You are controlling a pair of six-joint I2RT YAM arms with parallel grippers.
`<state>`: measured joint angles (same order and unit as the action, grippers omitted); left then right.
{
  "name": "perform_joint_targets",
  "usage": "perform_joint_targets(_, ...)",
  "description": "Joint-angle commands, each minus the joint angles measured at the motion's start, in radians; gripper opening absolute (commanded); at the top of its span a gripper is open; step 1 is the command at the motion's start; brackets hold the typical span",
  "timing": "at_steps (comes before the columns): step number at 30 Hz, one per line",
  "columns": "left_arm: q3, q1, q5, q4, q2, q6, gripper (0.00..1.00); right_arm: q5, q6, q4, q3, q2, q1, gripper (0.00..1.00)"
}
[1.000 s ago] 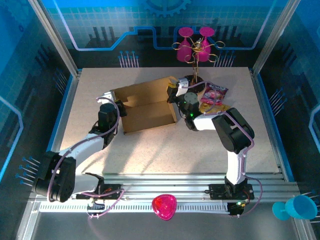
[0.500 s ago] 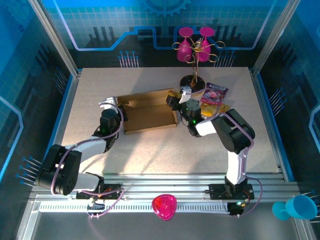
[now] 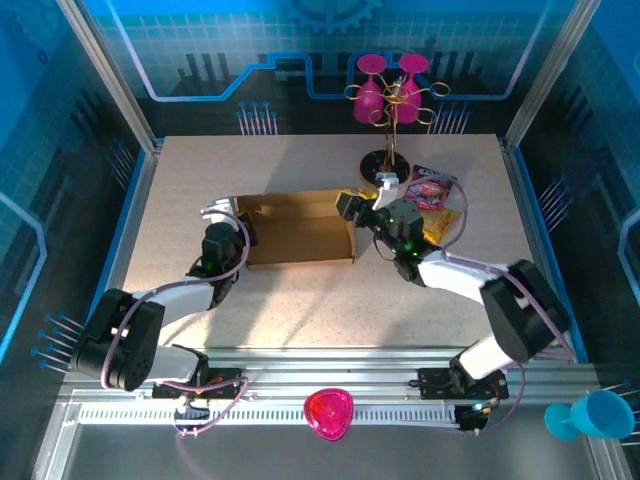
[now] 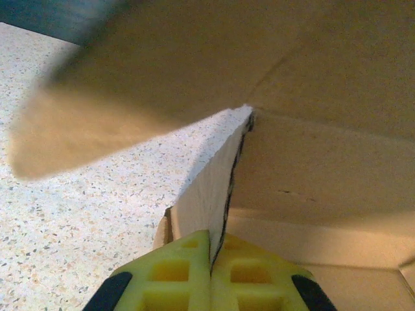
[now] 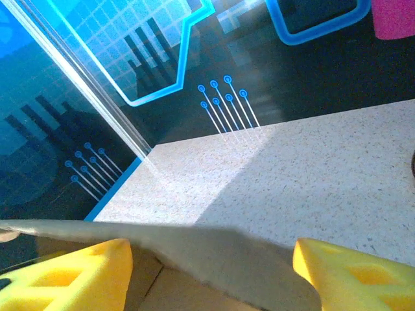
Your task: Fold the paper box
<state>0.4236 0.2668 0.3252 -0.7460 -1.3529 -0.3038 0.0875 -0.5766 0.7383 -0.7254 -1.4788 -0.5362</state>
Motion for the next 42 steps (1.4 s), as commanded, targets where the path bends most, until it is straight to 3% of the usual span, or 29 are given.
perform_joint_targets(1, -0.002, 0.011, 0.004, 0.047, 0.014, 0.011, 0.00, 0.025, 0.009, -0.170, 0.016, 0.159, -0.007, 0.68)
perform_joint_targets(5, 0.015, 0.011, -0.007, 0.069, 0.035, 0.010, 0.00, 0.089, 0.037, -0.427, -0.051, 0.310, 0.002, 0.69)
perform_joint_targets(9, 0.020, 0.011, -0.021, 0.067, 0.038, 0.004, 0.00, 0.223, -0.054, -0.692, -0.179, 0.360, 0.056, 0.68)
perform_joint_targets(13, 0.005, 0.011, -0.029, 0.039, 0.041, -0.005, 0.00, 0.104, -0.249, -0.918, -0.340, 0.241, 0.170, 0.60)
perform_joint_targets(16, -0.001, 0.011, -0.040, 0.031, 0.055, -0.003, 0.00, 0.068, -0.344, -1.038, -0.436, 0.144, 0.183, 0.52)
perform_joint_targets(19, 0.002, 0.010, -0.057, 0.036, 0.070, 0.002, 0.00, 0.049, -0.427, -1.076, -0.482, 0.080, 0.186, 0.43)
perform_joint_targets(23, 0.004, 0.009, -0.080, 0.066, 0.099, 0.005, 0.00, 0.031, -0.515, -1.089, -0.511, 0.014, 0.183, 0.41)
perform_joint_targets(30, -0.015, 0.009, -0.089, 0.078, 0.113, 0.011, 0.00, -0.017, -0.598, -1.021, -0.547, -0.090, 0.180, 0.53)
perform_joint_targets(36, -0.021, 0.004, -0.093, 0.054, 0.099, 0.003, 0.00, -0.107, -0.681, -0.987, -0.591, -0.180, 0.182, 0.57)
perform_joint_targets(42, -0.008, 0.002, -0.088, 0.049, 0.095, -0.024, 0.00, -0.161, -0.785, -0.969, -0.554, -0.178, 0.160, 0.59)
